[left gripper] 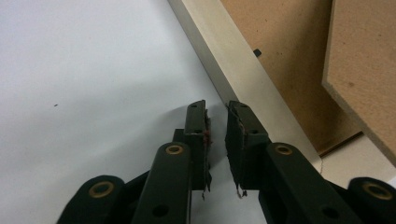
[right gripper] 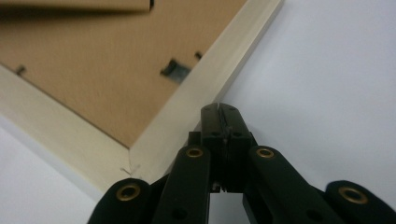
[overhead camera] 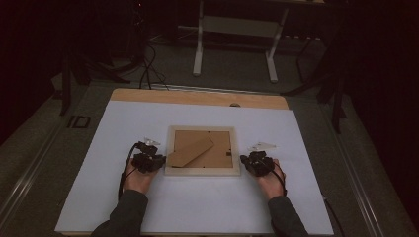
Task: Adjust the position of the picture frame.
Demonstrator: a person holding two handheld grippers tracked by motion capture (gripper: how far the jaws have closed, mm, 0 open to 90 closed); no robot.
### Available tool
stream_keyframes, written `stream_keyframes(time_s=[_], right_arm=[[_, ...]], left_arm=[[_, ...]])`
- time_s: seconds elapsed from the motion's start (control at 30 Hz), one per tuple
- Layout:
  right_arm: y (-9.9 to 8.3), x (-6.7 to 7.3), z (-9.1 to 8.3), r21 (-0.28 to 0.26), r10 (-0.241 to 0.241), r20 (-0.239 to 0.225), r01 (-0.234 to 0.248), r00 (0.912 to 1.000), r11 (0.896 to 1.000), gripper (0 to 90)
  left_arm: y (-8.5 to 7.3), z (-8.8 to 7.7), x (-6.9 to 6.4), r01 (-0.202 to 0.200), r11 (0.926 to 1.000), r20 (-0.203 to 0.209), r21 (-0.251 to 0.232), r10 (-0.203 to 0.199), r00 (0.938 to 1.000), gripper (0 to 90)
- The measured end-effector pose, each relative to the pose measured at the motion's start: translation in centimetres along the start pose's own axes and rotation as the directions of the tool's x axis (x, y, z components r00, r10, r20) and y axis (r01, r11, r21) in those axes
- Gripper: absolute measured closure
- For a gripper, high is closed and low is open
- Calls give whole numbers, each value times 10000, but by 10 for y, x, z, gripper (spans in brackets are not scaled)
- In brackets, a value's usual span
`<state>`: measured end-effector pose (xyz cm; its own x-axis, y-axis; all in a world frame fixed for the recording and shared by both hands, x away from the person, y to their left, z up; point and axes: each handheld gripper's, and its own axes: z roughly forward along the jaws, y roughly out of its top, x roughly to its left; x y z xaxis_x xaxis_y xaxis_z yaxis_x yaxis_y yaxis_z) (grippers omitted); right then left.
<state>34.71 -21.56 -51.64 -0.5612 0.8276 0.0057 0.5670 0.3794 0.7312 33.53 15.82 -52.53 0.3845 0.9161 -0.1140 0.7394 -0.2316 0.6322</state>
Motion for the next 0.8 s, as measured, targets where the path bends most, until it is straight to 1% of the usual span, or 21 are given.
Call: stream_keyframes(time_s=[0.1,0.2,0.3,0.37,0.43,0.5,0.57,0.7,0.8], right_arm=[[-1,0,-8,-254,210,82,-208,9997,9995,865],[-6,0,-15,-541,449,46,-446,9990,9975,857],[-14,-2,-22,-971,793,48,-785,9968,9922,857],[-17,-5,-26,-1005,883,167,-862,9960,9912,857],[-18,-8,-30,-1150,1051,169,-1025,9943,9881,852],[-18,-11,-34,-1240,1110,213,-1075,9936,9864,845],[-18,-12,-37,-1365,1207,73,-1185,9927,9835,837],[-20,-14,-39,-1412,1367,-14,-1356,9906,9807,827],[-21,-16,-40,-1435,1484,-114,-1485,9889,9784,825]], left_arm=[[0,-2,0,48,9999,-6,-118,-48,10000,764],[0,-3,0,83,9997,-29,-210,-83,10000,728],[0,-4,2,125,9997,67,-195,-123,9999,690],[0,-7,3,199,9994,79,-293,-196,9998,677],[-1,-10,4,257,9987,116,-437,-252,9996,660],[-1,-13,4,298,9978,123,-590,-291,9995,634],[0,-14,6,287,9975,61,-647,-283,9996,614],[-1,-18,10,497,9955,-53,-810,-503,9987,588],[-1,-24,10,409,9935,-284,-1062,-441,9986,578]])
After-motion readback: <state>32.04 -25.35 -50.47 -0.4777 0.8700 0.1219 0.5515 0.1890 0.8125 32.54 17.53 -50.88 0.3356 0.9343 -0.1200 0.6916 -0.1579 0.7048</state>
